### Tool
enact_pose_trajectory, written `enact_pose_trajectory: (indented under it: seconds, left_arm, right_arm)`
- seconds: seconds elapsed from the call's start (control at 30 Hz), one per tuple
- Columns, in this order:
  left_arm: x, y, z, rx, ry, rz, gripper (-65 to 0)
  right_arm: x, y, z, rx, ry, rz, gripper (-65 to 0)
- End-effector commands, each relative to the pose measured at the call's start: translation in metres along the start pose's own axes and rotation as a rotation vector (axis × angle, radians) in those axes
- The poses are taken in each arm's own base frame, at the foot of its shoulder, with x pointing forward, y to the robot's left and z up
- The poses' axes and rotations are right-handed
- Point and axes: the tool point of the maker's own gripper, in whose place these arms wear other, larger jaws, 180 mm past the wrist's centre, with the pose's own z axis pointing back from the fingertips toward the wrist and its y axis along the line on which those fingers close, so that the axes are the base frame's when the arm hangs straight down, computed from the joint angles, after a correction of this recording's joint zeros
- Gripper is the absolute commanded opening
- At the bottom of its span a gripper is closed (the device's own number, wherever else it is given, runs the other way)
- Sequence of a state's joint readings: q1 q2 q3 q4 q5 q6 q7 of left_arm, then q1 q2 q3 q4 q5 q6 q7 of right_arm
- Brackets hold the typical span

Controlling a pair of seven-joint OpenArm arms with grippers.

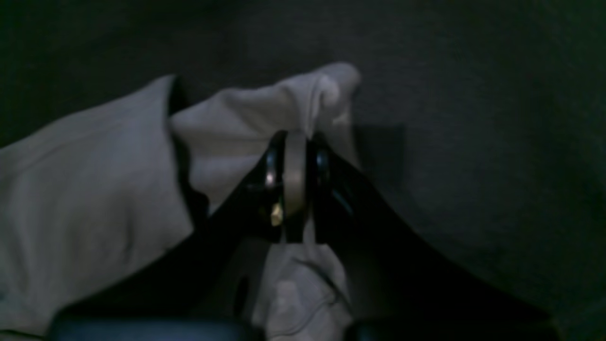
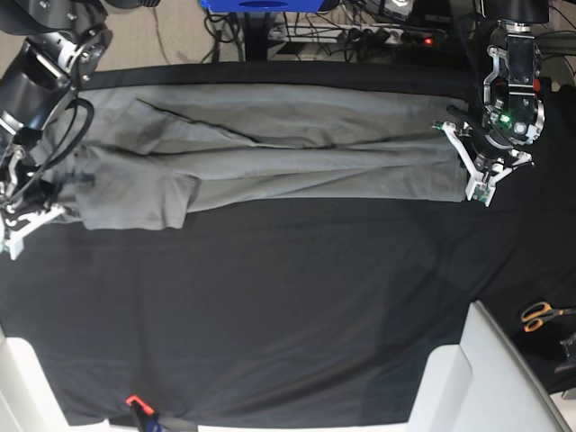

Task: Fold the T-shirt properly
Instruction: 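Reposition the right gripper along the folded shirt end, keeping left holding, then hold the folded edge with both grippers and smooth it flat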

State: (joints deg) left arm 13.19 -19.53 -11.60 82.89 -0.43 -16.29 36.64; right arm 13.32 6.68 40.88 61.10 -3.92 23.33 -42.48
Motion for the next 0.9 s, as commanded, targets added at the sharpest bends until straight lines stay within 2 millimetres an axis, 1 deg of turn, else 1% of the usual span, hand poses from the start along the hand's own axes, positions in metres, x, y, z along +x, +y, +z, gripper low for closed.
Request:
enact_pose_trajectory:
  seconds: [0.0, 0.07, 0.17, 0.2, 0.27, 0.37, 0.4, 0.47, 0.53, 0.6, 0.63, 0.67, 0.73, 0.77, 0.8, 0.87]
  left_arm:
    - [0.010, 0.014, 0.003, 0.034, -0.029, -0.005, -65.0]
    - [0.010, 0.014, 0.003, 0.034, -0.029, -0.005, -65.0]
    - [0.010, 0.014, 0.003, 0.034, -0.029, -0.005, -65.0]
    - [0.010, 0.014, 0.003, 0.034, -0.029, -0.005, -65.0]
    - [0.010, 0.014, 0.003, 0.034, -0.029, -0.005, -65.0]
    - [0.010, 0.013, 0.003, 0.032, -0.029, -0.005, -65.0]
    - [0.010, 0.013, 0.003, 0.032, -0.029, -0.005, -65.0]
    - [0.010, 0.013, 0.003, 0.032, -0.029, -0.005, -65.0]
    - [0.010, 0.013, 0.003, 0.032, -0.029, -0.005, -65.0]
    - [0.010, 0.013, 0.003, 0.032, -0.029, -0.005, -65.0]
    - [0.010, 0.013, 0.003, 0.032, -0.029, -0.005, -65.0]
    - [0.010, 0.013, 0.003, 0.032, -0.029, -0.005, -65.0]
    - [0.010, 0.013, 0.003, 0.032, -0.029, -0.005, -65.0]
    - [0.010, 0.013, 0.003, 0.032, -0.029, -0.005, -65.0]
    - [0.010, 0.012, 0.003, 0.031, -0.029, -0.006, -65.0]
    - [0.010, 0.012, 0.003, 0.031, -0.029, -0.006, -65.0]
  right_arm:
    - [0.024, -0.005, 0.005, -0.011, -0.072, -0.002, -63.3]
    - [0.026, -0.006, 0.005, -0.019, -0.088, -0.006, -62.9]
    - [0.027, -0.016, 0.006, -0.074, -0.094, -0.063, -62.3]
    - [0.027, -0.018, 0.006, -0.088, -0.094, -0.076, -60.8]
    - [0.028, -0.023, 0.007, -0.115, -0.100, -0.102, -54.9]
    - [0.032, -0.031, 0.011, -0.154, -0.113, -0.136, -42.0]
    - [0.034, -0.035, 0.014, -0.171, -0.124, -0.147, -38.9]
    - [0.043, -0.043, 0.023, -0.207, -0.159, -0.165, -35.7]
    - [0.050, -0.049, 0.035, -0.234, -0.201, -0.162, -35.9]
    - [0.060, -0.054, 0.056, -0.260, -0.268, -0.136, -35.9]
    - [0.062, -0.042, 0.063, -0.242, -0.292, -0.089, -35.7]
    - [0.060, -0.027, 0.069, -0.211, -0.305, -0.005, -35.7]
    - [0.048, 0.006, 0.077, -0.135, -0.308, 0.167, -35.7]
    - [0.039, 0.026, 0.077, -0.088, -0.299, 0.233, -35.7]
    - [0.031, 0.039, 0.075, -0.055, -0.288, 0.275, -35.7]
    - [0.017, 0.053, 0.069, -0.023, -0.256, 0.314, -35.7]
